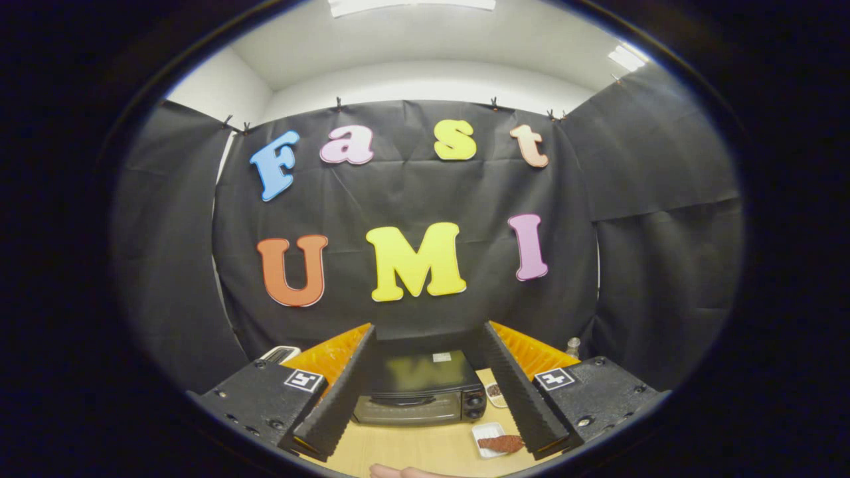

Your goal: Open the toaster oven, put the food inside, and close the toaster oven door.

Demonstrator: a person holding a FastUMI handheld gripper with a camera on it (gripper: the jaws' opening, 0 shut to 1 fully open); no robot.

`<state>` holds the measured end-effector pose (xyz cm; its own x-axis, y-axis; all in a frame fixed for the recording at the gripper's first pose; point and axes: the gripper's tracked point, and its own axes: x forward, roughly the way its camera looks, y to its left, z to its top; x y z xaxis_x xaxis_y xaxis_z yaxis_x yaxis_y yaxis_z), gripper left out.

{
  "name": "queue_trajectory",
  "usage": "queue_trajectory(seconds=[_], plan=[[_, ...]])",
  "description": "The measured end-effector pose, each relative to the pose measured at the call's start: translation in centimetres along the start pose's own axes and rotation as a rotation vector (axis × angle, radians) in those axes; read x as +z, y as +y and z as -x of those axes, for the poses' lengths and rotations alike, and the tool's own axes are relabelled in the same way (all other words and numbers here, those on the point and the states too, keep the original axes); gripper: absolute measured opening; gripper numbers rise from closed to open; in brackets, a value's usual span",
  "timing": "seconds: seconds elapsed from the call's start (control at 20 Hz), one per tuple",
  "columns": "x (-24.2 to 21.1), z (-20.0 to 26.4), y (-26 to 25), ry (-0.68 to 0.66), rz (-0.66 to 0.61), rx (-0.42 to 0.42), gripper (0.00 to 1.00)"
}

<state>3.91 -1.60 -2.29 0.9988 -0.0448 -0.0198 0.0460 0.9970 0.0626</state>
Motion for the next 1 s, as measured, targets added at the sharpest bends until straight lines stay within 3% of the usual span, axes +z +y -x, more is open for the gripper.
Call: queue_trajectory(seconds=[0.3, 0.6, 0.9, 1.0], plan=[[-5.9, -6.8, 1.2, 0.097, -0.018, 0.052, 1.00], [-17.6, -15.0, 3.0, 0.362, 0.050, 0.070, 1.00], [-25.6, -18.7, 4.6, 0.537, 0.054, 0.112, 1.00], [-27.0, -18.8, 4.0, 0.583, 0.065, 0.085, 1.00]])
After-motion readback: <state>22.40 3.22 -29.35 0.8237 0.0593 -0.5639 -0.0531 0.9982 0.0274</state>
